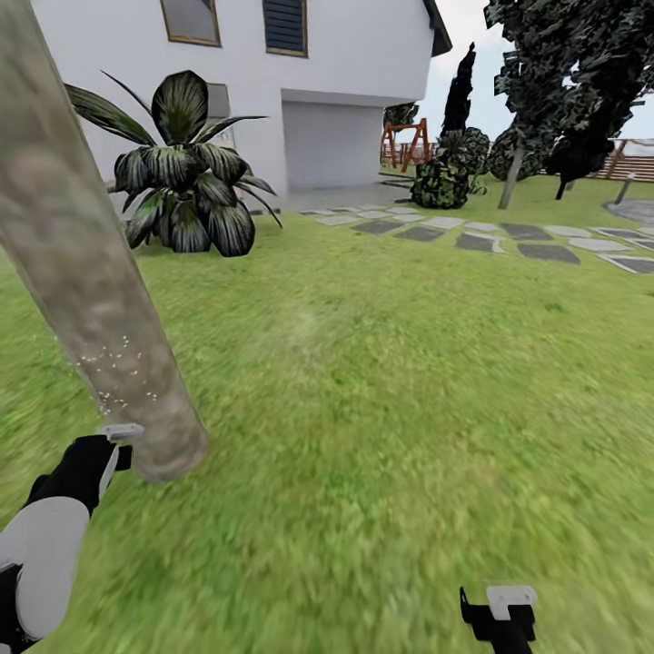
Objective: In the garden, pick up the pesticide atomizer on the floor and spray pesticide onto both trees until each tree trunk is fully covered.
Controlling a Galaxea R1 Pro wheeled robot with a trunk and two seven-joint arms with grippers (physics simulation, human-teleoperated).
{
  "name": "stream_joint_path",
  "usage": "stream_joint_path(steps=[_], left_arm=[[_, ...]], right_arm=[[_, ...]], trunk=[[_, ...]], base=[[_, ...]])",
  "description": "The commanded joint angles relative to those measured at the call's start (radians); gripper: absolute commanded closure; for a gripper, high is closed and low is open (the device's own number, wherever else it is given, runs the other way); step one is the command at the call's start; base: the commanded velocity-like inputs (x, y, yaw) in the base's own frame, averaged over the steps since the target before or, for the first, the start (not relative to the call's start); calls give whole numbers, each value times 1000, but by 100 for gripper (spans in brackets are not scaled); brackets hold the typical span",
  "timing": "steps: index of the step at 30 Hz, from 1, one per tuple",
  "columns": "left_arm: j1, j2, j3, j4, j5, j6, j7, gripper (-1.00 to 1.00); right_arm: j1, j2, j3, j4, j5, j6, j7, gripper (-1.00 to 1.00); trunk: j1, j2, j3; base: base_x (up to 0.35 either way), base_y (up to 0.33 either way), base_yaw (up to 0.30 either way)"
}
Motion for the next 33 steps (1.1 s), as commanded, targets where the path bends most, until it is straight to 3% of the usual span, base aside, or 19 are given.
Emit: stream_joint_path(steps=[1, 3, 7, 9, 13, 30, 33], left_arm=[[1, -1, 2, 1, 1, 3, 2, 100], [24, -1, 2, 4, 18, -7, 2, 100], [57, 1, -1, -10, 86, -78, 2, 100], [60, -3, -2, -7, 97, -87, 0, 100], [60, -41, -5, 3, 97, -93, 1, 100], [60, -42, -1, 2, 99, -93, 0, 100], [60, -42, -1, 3, 97, -134, 1, 100]], right_arm=[[-1, 0, -5, 1, 11, -3, -5, -100], [0, 0, -6, 1, 11, -3, -6, -100], [-1, 0, -5, 1, 11, -3, -5, -100], [-1, 0, -5, 1, 11, -3, -5, -100], [-1, 0, -5, 1, 11, -3, -5, -100], [-1, 0, -5, 1, 11, -3, -5, -100], [-1, 1, -5, 1, 11, -3, -5, -100]], trunk=[[0, 0, -1], [0, 0, -1], [0, 0, -1], [0, 0, -1], [0, 0, -1], [0, 0, -1], [0, 0, -1]], base=[[292, 0, 246], [65, 0, 270], [11, 0, 275], [43, -59, 275], [134, -205, 140], [151, -234, 1], [141, -243, 0]])
